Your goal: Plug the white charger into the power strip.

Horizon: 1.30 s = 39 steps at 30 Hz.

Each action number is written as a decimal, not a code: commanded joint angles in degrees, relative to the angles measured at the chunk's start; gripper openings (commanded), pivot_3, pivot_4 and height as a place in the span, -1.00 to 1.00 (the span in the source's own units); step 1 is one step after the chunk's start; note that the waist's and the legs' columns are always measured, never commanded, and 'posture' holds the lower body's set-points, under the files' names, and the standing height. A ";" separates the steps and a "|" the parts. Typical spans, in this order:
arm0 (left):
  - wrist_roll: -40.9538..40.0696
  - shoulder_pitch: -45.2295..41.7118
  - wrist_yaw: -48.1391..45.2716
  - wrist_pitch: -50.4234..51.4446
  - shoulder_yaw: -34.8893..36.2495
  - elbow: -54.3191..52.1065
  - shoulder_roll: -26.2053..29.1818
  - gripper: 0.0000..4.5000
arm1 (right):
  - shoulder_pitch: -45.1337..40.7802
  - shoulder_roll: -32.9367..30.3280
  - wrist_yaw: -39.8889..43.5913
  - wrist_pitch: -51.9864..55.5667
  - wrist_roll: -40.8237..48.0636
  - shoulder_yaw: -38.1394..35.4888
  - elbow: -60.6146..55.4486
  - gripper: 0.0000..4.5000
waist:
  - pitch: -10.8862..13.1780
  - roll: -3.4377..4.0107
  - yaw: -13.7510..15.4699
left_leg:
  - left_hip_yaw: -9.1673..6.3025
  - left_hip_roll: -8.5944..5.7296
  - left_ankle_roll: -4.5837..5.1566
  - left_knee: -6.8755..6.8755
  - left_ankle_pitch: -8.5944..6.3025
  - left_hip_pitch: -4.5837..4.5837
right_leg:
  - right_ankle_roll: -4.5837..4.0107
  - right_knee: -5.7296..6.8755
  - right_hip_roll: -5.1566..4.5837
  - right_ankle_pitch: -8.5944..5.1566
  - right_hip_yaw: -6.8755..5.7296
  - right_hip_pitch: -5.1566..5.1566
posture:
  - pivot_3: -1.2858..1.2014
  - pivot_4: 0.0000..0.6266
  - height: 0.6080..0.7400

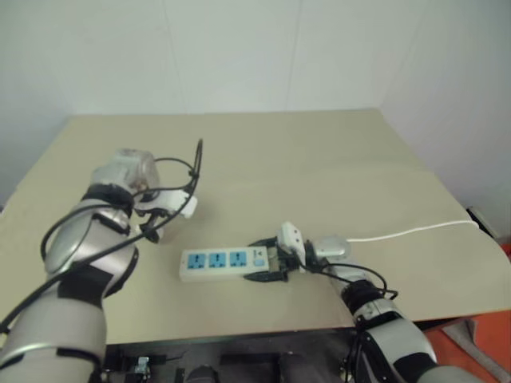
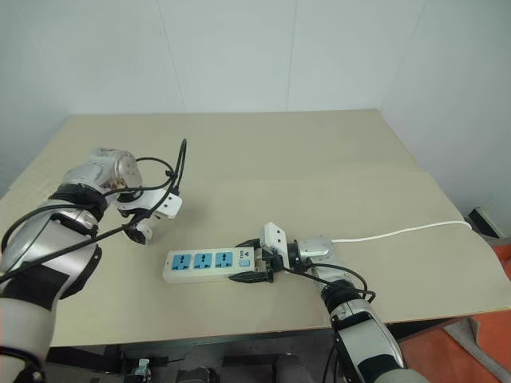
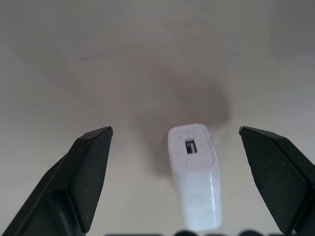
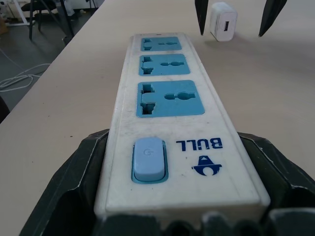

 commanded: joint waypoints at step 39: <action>-53.67 15.90 -3.61 19.10 40.97 -42.22 -6.91 -0.54 | 2.74 1.32 0.95 -0.54 -0.16 1.40 -3.21 0.52 | -0.06 0.09 -0.31 | -0.10 0.01 0.00 0.12 0.00 0.08 | -0.24 0.13 0.00 0.15 -0.05 0.12 | 0.03 -0.52 1.00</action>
